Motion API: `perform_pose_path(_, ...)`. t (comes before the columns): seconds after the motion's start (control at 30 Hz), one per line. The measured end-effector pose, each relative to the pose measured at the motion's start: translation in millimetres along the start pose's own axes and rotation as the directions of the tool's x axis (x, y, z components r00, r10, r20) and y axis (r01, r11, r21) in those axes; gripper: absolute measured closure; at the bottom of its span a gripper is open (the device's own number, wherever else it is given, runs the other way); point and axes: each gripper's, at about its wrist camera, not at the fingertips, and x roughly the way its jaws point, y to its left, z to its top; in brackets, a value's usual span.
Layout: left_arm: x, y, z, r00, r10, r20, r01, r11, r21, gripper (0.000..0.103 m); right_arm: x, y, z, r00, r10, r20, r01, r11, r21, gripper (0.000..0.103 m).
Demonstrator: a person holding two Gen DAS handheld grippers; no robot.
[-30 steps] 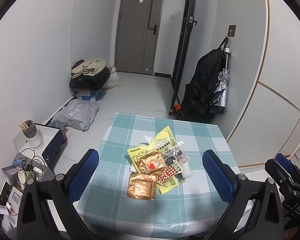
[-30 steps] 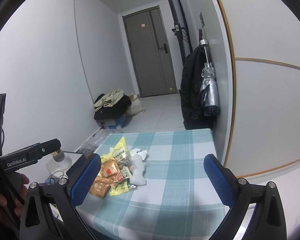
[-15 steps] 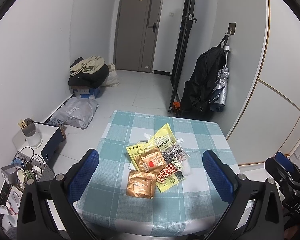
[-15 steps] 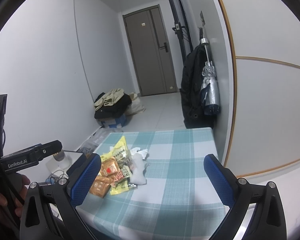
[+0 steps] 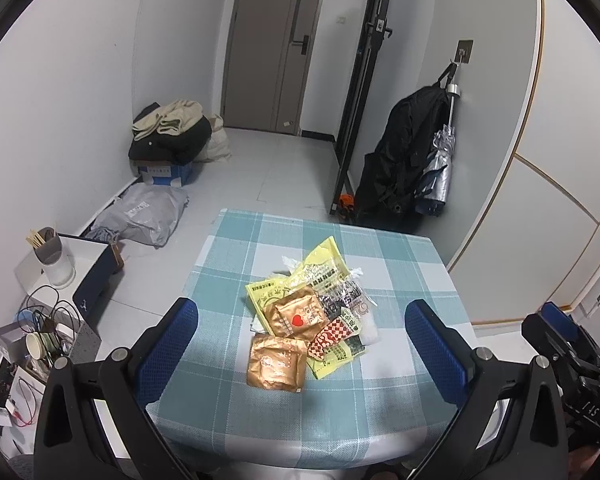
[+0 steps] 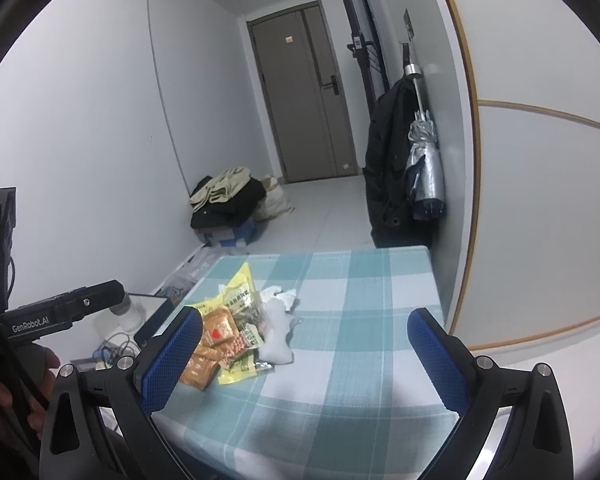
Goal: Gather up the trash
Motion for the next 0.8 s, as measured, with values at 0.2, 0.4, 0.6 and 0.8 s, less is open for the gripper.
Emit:
perform_pose_path(0.2, 22.2, 7.7, -1.6, 0.996, -0.009, -0.092, 0.011, 1.000, 0.019, 0.001, 13.7, -4.3, -1.5, 0.999, 0.010, -0.040, -0.010, 1.000, -0.003, 0.000)
perform_pose_path(0.4, 57.8, 25.5, -13.3, 0.972, -0.033, -0.233, 0.035, 0.999, 0.008, 0.002, 34.0, -6.8, -2.5, 0.995, 0.016, -0.099, -0.019, 0.999, -0.031, 0.000)
perform_pose_path(0.6, 88.8, 27.2, -29.0, 0.928, -0.031, -0.372, 0.052, 0.998, 0.047, 0.002, 56.3, -15.5, -2.0, 0.986, 0.036, -0.160, -0.039, 0.999, -0.014, 0.000)
perform_pose_path(0.8, 108.7, 22.2, -37.1, 0.897, 0.006, -0.442, 0.042, 0.994, 0.100, 0.002, 72.7, -23.6, -0.3, 0.978, 0.054, -0.202, -0.053, 0.999, 0.012, 0.000)
